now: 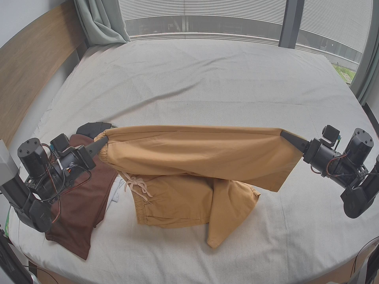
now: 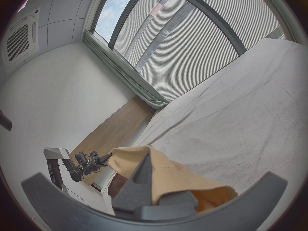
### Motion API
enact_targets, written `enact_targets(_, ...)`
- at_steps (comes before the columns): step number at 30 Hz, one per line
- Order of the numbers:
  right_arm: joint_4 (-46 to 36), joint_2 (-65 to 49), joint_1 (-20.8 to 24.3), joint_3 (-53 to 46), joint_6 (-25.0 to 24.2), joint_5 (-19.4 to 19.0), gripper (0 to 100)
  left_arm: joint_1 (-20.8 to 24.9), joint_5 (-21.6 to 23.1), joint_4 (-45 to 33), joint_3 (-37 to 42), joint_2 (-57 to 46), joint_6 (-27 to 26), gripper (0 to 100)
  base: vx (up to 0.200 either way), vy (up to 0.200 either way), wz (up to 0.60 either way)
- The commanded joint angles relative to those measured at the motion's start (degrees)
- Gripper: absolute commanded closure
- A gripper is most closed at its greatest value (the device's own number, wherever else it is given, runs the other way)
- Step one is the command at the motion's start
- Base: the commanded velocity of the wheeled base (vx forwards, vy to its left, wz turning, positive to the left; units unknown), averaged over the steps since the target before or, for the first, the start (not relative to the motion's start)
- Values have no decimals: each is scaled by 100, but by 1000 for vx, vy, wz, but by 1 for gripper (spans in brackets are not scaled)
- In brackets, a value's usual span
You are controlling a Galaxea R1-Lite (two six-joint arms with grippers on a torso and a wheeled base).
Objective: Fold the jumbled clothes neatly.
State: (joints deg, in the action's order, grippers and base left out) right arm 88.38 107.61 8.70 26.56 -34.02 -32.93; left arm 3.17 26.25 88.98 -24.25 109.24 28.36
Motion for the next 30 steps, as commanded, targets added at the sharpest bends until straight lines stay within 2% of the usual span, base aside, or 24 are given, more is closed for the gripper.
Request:
enact_targets(1, 4, 6, -35, 7, 1, 6, 100, -18, -5, 5, -10, 10, 3, 100, 0, 0, 0)
enact_targets(18, 4, 32, -18, 59, 19, 6, 100, 35, -41, 5, -63, 80, -23, 100, 0, 0, 0)
enact_targets(26, -5, 278, -44, 552, 27, 23, 100, 96, -216, 5, -335, 273, -111, 100, 0, 0, 0)
enact_targets(29, -5, 384, -53, 727, 36, 155, 100, 131, -269, 5, -423, 317, -102, 100, 0, 0, 0)
enact_targets(30, -14, 489, -44, 894, 36, 331, 100, 158, -304, 5, -502, 396, -93, 100, 0, 0, 0)
